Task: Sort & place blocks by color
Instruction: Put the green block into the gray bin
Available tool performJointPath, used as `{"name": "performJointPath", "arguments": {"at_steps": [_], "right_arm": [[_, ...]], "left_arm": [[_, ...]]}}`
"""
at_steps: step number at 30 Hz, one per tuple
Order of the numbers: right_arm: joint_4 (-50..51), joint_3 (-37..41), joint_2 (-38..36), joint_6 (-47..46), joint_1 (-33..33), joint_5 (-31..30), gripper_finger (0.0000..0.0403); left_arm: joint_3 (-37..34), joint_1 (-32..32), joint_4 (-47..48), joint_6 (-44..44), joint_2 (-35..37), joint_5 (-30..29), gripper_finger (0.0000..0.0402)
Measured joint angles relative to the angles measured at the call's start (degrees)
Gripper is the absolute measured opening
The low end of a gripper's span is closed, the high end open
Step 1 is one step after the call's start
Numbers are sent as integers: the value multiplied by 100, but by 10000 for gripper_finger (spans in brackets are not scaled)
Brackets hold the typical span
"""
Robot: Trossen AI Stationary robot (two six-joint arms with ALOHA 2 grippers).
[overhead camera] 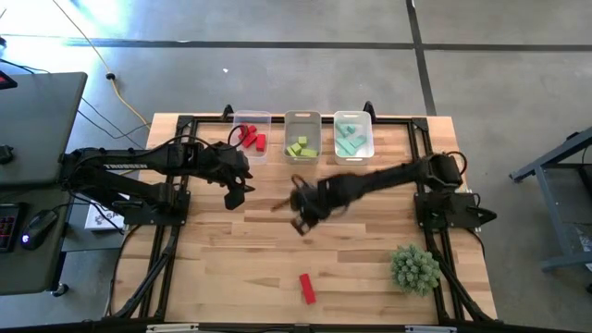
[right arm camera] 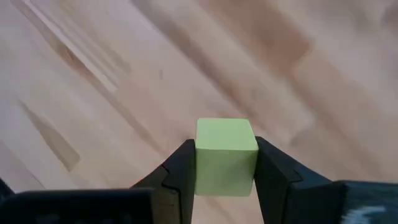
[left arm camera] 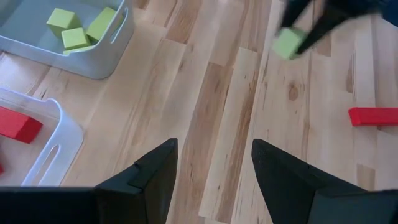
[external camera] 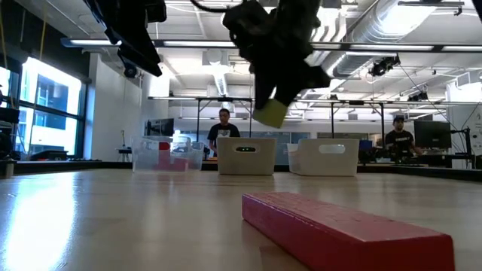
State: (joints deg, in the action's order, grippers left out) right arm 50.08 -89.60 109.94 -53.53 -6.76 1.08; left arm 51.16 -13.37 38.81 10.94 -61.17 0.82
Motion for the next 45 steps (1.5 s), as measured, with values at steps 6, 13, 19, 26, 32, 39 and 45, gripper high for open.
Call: {"name": "performJointPath", "arguments": {"at_steps": [6, 13, 19, 26, 32, 39, 45], "right_arm": [[-181, 0, -162, 1564, 912, 238, 101], [-531, 0, -245, 2983, 1830, 383, 101], [-1018, 0, -246, 3952, 2435, 385, 101], [-1560, 0, -213, 4652, 2890, 300, 101], [-1889, 15, -102, 5447, 3079, -58, 101], [-1822, 22, 210, 5639, 3317, 283, 101], [-1517, 26, 480, 5614, 3387, 350, 101]], "left_arm": [[0, -17, -4, 328, -2, -3, 196], [0, -28, -6, 859, -2, -20, 196], [0, -26, -5, 1146, -2, -69, 196], [0, -28, -5, 1299, -2, -352, 196], [0, -26, -5, 1300, -2, -362, 196], [0, -26, -7, 1307, -2, -393, 196], [0, -26, -5, 1294, -2, -466, 196]]}}
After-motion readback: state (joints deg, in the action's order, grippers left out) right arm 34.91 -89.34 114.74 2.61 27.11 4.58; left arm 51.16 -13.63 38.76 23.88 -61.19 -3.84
